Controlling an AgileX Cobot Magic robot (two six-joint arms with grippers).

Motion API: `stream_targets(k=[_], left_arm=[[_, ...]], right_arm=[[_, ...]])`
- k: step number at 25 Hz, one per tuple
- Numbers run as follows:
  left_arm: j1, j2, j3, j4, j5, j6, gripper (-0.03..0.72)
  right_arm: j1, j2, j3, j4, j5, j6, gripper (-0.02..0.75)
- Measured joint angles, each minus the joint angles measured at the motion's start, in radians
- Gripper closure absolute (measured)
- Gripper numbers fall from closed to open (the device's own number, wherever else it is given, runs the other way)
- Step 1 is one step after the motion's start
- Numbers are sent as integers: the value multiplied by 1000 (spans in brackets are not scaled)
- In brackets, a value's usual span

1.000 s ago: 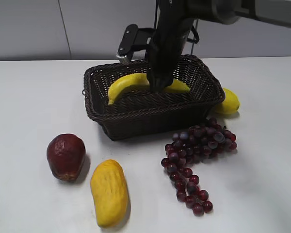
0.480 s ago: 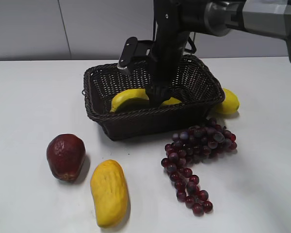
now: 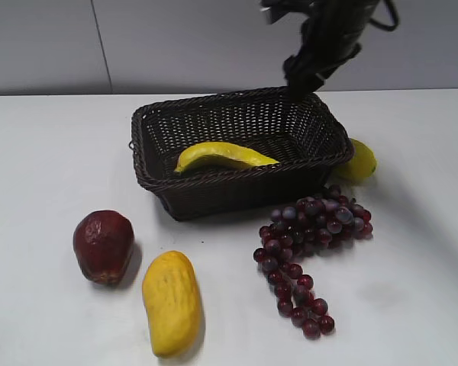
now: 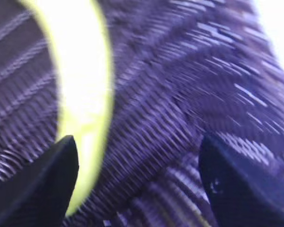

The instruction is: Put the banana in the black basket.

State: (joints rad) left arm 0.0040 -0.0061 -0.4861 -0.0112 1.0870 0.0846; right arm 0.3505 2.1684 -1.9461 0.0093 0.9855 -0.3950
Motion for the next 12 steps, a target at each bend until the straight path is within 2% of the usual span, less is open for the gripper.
stream_targets(k=[7,12], left_arm=[[0,0,0,0,0,0,113],[0,0,0,0,0,0,113]], right_arm=[[-261,-101,0,-3,127,258,143],[-321,-169,0,-9,215,305,143]])
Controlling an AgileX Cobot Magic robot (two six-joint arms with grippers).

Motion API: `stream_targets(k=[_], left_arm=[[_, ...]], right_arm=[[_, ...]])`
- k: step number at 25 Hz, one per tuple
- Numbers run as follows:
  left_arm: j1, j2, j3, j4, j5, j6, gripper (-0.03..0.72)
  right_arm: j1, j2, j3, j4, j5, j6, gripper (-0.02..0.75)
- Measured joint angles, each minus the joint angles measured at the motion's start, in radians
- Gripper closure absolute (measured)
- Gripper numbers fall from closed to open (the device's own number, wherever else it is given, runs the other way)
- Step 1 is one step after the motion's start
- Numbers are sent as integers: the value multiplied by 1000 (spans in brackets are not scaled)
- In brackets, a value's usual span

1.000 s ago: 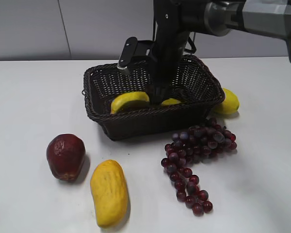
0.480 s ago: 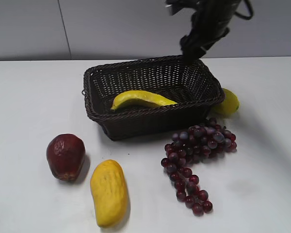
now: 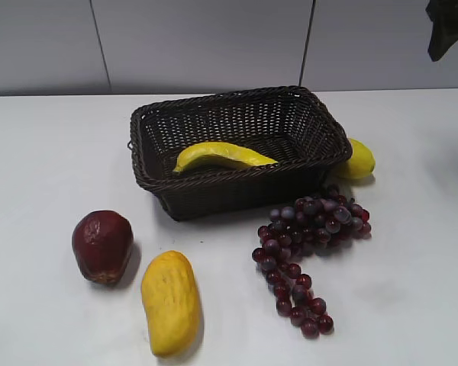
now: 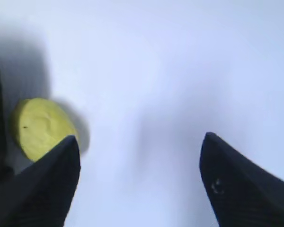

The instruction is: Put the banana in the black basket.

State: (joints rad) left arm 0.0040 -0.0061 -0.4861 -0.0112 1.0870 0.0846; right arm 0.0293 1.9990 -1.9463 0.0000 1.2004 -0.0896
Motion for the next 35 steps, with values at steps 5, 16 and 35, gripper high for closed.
stream_targets(k=[5,16,35], left_arm=[[0,0,0,0,0,0,113],[0,0,0,0,0,0,113],[0,0,0,0,0,0,113]], right_arm=[[0,-105,79,50,8,23,144],[0,-579,637,-16,9,23,144],[0,-1276,1399,-38,-88,23,145]])
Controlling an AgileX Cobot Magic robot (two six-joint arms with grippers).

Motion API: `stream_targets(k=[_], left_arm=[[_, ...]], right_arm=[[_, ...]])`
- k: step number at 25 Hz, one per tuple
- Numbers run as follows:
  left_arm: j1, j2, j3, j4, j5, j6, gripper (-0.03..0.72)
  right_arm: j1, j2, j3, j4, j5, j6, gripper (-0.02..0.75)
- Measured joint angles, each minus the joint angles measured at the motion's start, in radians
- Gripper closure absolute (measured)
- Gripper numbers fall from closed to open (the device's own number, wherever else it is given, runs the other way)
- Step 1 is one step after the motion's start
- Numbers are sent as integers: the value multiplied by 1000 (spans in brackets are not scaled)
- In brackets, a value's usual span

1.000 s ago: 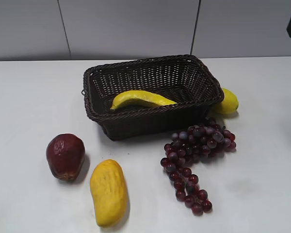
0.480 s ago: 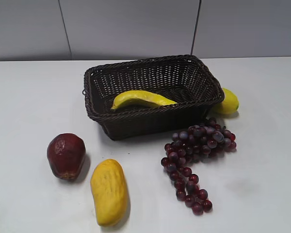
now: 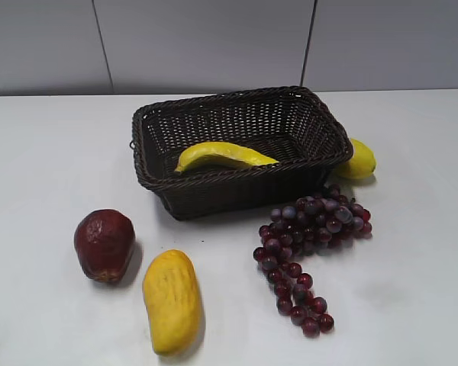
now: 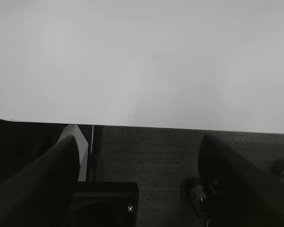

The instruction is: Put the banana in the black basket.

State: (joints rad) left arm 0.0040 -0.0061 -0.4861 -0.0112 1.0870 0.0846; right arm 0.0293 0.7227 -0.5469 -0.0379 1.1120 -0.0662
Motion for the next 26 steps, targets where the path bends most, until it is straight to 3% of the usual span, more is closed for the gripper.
stream_targets(k=[16,26], left_arm=[[0,0,0,0,0,0,113],[0,0,0,0,0,0,113]], right_arm=[[0,-560,36,-5,-64,23,146],[0,-728,43,-9,-64,25,146]])
